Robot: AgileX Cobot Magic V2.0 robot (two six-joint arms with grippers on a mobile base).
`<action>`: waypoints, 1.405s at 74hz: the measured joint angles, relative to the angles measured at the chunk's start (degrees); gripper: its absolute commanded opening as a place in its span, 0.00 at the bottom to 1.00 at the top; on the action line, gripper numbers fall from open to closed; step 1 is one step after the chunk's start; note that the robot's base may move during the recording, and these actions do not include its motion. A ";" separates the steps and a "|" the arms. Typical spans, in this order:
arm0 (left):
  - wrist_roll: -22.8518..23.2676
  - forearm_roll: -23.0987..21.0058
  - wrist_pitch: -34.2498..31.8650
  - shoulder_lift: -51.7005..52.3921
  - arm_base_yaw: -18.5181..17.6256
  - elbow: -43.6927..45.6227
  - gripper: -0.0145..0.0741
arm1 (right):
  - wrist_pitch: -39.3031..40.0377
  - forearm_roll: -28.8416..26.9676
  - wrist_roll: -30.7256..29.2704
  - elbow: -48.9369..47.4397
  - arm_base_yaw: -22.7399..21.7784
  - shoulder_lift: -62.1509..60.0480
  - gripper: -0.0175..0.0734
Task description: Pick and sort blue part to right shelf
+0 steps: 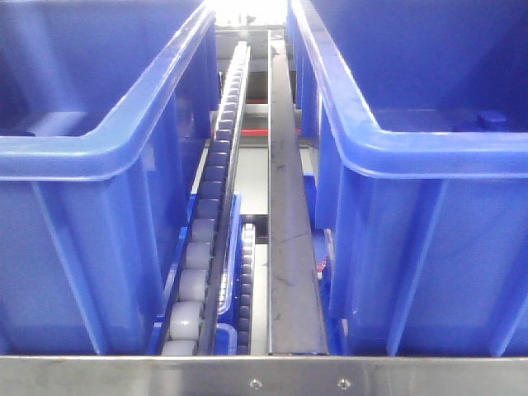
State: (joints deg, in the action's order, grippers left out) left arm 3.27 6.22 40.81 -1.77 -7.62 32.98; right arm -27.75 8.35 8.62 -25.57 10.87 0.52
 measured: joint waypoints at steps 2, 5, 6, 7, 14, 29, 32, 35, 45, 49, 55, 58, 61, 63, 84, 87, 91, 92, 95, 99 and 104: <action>0.00 0.00 0.00 0.00 0.00 0.00 0.31 | 0.00 0.00 0.00 0.00 0.00 0.00 0.26; 0.00 0.00 0.00 0.00 0.00 0.00 0.31 | 0.00 0.00 0.00 0.00 0.00 0.00 0.26; 0.00 0.00 0.00 0.00 0.00 0.00 0.31 | 0.03 0.00 0.00 0.00 0.00 0.00 0.26; 0.00 0.00 0.00 0.00 0.00 0.00 0.31 | 0.03 0.00 0.00 0.00 0.00 0.00 0.26; 0.00 0.00 0.00 0.00 0.00 -0.54 0.31 | 0.13 0.00 0.00 0.00 0.00 0.00 0.26; 0.00 0.10 -3.49 1.28 1.94 -6.73 0.31 | 0.13 0.03 0.00 0.00 0.00 0.00 0.26; 0.00 0.10 -4.83 1.94 3.18 -8.57 0.31 | 0.13 0.03 0.00 0.00 0.00 0.00 0.26; 0.00 0.10 -6.54 2.14 4.29 -10.61 0.31 | 0.13 0.03 0.00 0.00 0.00 0.00 0.26; 0.00 0.10 -16.65 2.14 7.14 -19.15 0.31 | 0.25 0.03 0.00 0.00 0.00 0.00 0.26; 0.00 0.10 -21.55 2.14 7.68 -22.64 0.31 | 0.25 0.03 0.00 0.00 0.00 0.00 0.26; 0.00 0.00 -28.91 2.14 7.92 -28.31 0.31 | 0.25 0.03 0.00 0.00 0.00 0.00 0.26; 0.00 -0.48 -32.18 2.14 8.03 -31.07 0.31 | 0.25 0.03 0.00 0.00 0.00 0.00 0.26; 0.00 -1.11 -35.57 2.14 8.03 -32.75 0.31 | 0.25 0.03 0.00 0.00 0.00 0.00 0.26; 0.00 -1.51 -37.05 2.14 8.03 -33.23 0.31 | 0.25 0.03 0.00 0.00 0.00 0.00 0.26; 0.00 -2.16 -37.93 2.14 8.03 -33.32 0.31 | 0.25 0.03 0.00 0.00 0.00 0.00 0.26; 0.00 -2.16 -37.93 2.14 8.03 -33.32 0.31 | 0.25 0.03 0.00 0.00 0.00 0.00 0.26; 0.00 -2.25 -37.93 2.14 8.03 -33.32 0.31 | 0.25 0.03 0.00 0.00 0.00 0.00 0.26; 0.00 -2.25 -37.96 2.14 8.03 -33.32 0.31 | 0.25 0.03 0.00 0.00 0.00 0.00 0.26; 0.00 -2.28 -37.96 2.14 8.03 -33.32 0.31 | 0.25 0.03 0.00 0.00 0.00 0.00 0.26; 0.00 -2.38 -37.96 2.14 8.03 -33.32 0.31 | 0.25 0.03 0.00 0.00 0.00 0.00 0.26; 0.00 -2.38 -37.96 2.14 8.03 -33.32 0.31 | 0.25 0.03 0.00 0.00 0.00 0.00 0.26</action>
State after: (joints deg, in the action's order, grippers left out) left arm 3.27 3.84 2.84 0.37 0.42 -0.34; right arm -27.50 8.39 8.62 -25.57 10.87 0.52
